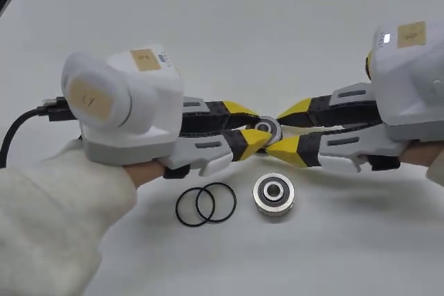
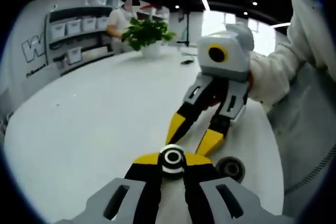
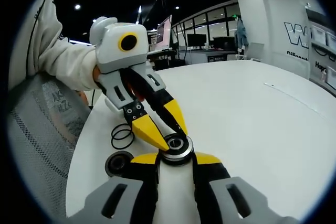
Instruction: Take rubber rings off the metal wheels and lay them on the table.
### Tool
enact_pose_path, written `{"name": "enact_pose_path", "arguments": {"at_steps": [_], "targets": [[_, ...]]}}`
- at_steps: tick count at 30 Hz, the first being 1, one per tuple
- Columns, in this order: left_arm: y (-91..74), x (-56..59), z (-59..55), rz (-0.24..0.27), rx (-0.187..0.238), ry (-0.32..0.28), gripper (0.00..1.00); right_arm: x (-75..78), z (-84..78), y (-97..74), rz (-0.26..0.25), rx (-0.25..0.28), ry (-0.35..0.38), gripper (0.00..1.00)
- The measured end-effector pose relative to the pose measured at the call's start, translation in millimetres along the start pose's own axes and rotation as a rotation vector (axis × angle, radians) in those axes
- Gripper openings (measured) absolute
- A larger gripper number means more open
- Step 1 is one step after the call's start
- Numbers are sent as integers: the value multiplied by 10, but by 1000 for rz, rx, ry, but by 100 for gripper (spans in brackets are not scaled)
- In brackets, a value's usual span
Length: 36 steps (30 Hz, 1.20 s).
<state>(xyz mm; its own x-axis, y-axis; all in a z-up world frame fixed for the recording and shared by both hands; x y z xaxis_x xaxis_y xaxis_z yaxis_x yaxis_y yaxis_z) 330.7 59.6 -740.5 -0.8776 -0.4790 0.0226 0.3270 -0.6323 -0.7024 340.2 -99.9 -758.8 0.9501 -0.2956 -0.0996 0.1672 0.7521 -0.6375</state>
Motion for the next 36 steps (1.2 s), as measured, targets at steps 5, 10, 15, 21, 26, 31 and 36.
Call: {"name": "enact_pose_path", "arguments": {"at_steps": [5, 10, 15, 21, 26, 31, 36], "targets": [[-23, 40, 14, -5, 0, 8, 14, 14, 0, 7, 2, 0, -9, 21], [-46, 74, 14, -11, -6, 10, 14, 15, 5, 6, 0, -13, -33, 20], [-53, 100, 8, -18, -9, 17, 14, 10, 2, -1, 3, -21, -30, 20], [-42, 109, -6, -8, 0, 12, 14, 20, -37, -44, -3, -33, 8, 14], [-27, 96, -12, -7, 0, 7, 14, 19, -42, -46, -5, -33, 16, 12], [-17, 101, -18, -9, 1, 7, 14, 49, -57, -54, -19, -45, 68, 0], [-3, 87, -21, -7, -1, 13, 14, 61, -41, -79, -32, -51, 93, 0]]}}
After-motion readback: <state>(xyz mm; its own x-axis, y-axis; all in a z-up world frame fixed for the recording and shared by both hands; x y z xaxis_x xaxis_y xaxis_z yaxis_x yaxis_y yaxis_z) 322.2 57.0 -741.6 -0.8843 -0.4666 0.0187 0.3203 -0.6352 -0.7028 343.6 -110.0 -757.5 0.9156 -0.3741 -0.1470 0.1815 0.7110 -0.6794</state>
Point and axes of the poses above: the centre of the closed fingertips' face, and the gripper's own axes: y roughly forward along the fingers, x roughly to its right, z roughly out of its top, the point moved 10 cm from there along -y, roughly backward along the fingers, and after that the axes turned 13 degrees about -x, right-handed, at the moved point
